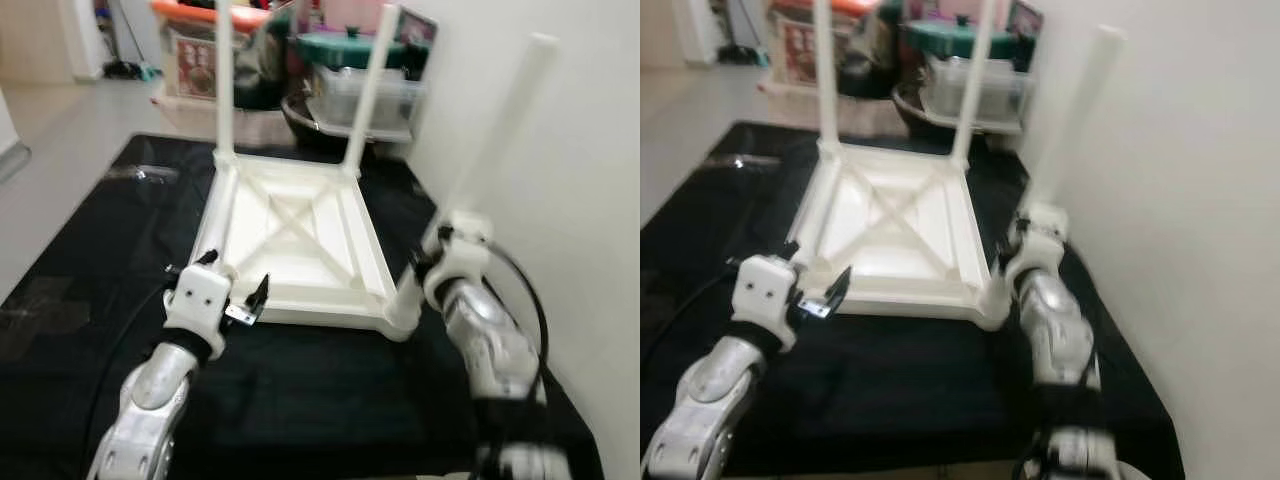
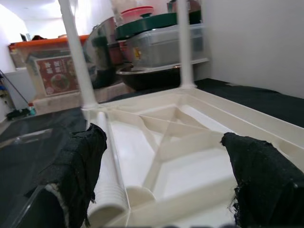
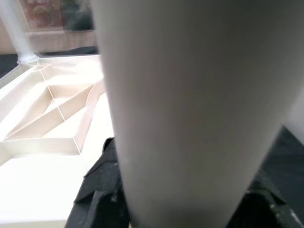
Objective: Building children table
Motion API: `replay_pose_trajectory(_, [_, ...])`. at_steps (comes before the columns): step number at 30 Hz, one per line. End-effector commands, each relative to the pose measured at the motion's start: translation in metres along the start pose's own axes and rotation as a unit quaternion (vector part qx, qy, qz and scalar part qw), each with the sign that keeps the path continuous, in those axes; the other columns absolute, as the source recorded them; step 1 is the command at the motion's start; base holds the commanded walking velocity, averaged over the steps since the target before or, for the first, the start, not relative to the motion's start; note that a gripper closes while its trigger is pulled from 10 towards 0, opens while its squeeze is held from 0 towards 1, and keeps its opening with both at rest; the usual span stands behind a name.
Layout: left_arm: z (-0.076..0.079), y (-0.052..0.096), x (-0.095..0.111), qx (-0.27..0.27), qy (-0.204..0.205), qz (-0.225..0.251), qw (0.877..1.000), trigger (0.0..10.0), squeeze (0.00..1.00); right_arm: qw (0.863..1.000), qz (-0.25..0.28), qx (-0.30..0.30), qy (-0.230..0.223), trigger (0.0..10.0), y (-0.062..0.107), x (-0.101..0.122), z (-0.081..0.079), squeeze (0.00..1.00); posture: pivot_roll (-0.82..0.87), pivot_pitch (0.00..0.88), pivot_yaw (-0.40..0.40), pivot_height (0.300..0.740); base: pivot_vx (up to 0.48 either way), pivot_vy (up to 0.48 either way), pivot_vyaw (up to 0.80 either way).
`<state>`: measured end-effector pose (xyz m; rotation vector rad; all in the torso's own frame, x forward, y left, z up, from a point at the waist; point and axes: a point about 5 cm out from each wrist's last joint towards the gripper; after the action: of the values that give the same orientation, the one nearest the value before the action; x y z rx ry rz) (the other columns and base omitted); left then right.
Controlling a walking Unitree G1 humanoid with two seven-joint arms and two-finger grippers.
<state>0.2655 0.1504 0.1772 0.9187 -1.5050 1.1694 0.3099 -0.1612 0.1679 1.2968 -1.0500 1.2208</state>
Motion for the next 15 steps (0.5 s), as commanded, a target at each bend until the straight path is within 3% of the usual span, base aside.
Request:
replay_pose_trajectory(1, [0.008, -0.003, -0.002, -0.023, 0.001, -0.003, 1.000, 10.0, 0.00, 0.994, 0.004, 0.111, -0.006, 10.0, 0.007, 0.000, -0.030, 0.00, 0.09, 0.000, -0.129, 0.740, 0.000, 0.000, 0.00])
replay_pose_trajectory(2, [0.009, -0.005, -0.002, -0.026, 0.002, -0.002, 1.000, 10.0, 0.00, 0.989, 0.026, 0.147, -0.009, 10.0, 0.010, 0.004, -0.036, 0.00, 0.09, 0.000, -0.125, 0.740, 0.000, 0.000, 0.00])
replay_pose_trajectory(3, [0.011, -0.007, -0.002, -0.030, 0.003, -0.001, 1.000, 10.0, 0.00, 0.983, 0.044, 0.177, -0.010, 10.0, 0.009, 0.007, -0.038, 1.00, 0.09, 0.000, -0.120, 0.740, 0.000, 0.000, 0.00])
replay_pose_trajectory(8, [0.011, -0.009, 0.000, -0.033, 0.003, 0.001, 0.999, 10.0, 0.00, 0.971, 0.061, 0.231, -0.010, 10.0, 0.005, 0.015, -0.036, 1.00, 0.09, 0.000, -0.120, 0.740, 0.000, 0.000, 0.00])
replay_pose_trajectory(9, [0.009, -0.010, 0.000, -0.032, 0.000, 0.003, 0.999, 10.0, 0.00, 0.949, 0.074, 0.307, 0.018, 10.0, 0.003, 0.026, -0.029, 0.00, 0.09, 0.000, -0.122, 0.740, 0.000, 0.000, 0.00])
replay_pose_trajectory(10, [0.007, -0.010, 0.001, -0.031, -0.001, 0.004, 1.000, 10.0, 0.00, 0.934, 0.076, 0.347, 0.036, 10.0, 0.005, 0.034, -0.024, 0.00, 0.09, 0.000, -0.125, 0.740, 0.000, 0.000, 0.00])
replay_pose_trajectory(12, [0.007, -0.010, 0.001, -0.031, -0.001, 0.004, 1.000, 10.0, 0.00, 0.934, 0.076, 0.347, 0.036, 10.0, 0.005, 0.034, -0.024, 0.00, 0.09, 0.000, -0.125, 0.740, 0.000, 0.000, 0.00])
replay_pose_trajectory(14, [0.004, -0.009, 0.001, -0.026, -0.003, 0.005, 1.000, 10.0, 0.00, 0.889, 0.084, 0.443, 0.079, 10.0, 0.011, 0.048, -0.012, 0.00, 0.10, 0.000, -0.141, 0.740, 0.000, 0.000, 0.00])
replay_pose_trajectory(15, [0.004, -0.009, 0.001, -0.026, -0.003, 0.005, 1.000, 10.0, 0.00, 0.889, 0.084, 0.443, 0.079, 10.0, 0.011, 0.048, -0.012, 0.00, 0.10, 0.000, -0.141, 0.740, 0.000, 0.000, 0.00])
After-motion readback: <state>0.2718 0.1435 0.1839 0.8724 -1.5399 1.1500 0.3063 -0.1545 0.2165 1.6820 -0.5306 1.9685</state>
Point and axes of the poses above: a point about 5 cm out from each wrist's last joint towards the gripper, its own y axis pointing back from the gripper into the wrist, its own x axis along the axis of the wrist's last joint, z = x × y, and after that the axes turned 11 degrees about y, right-handed
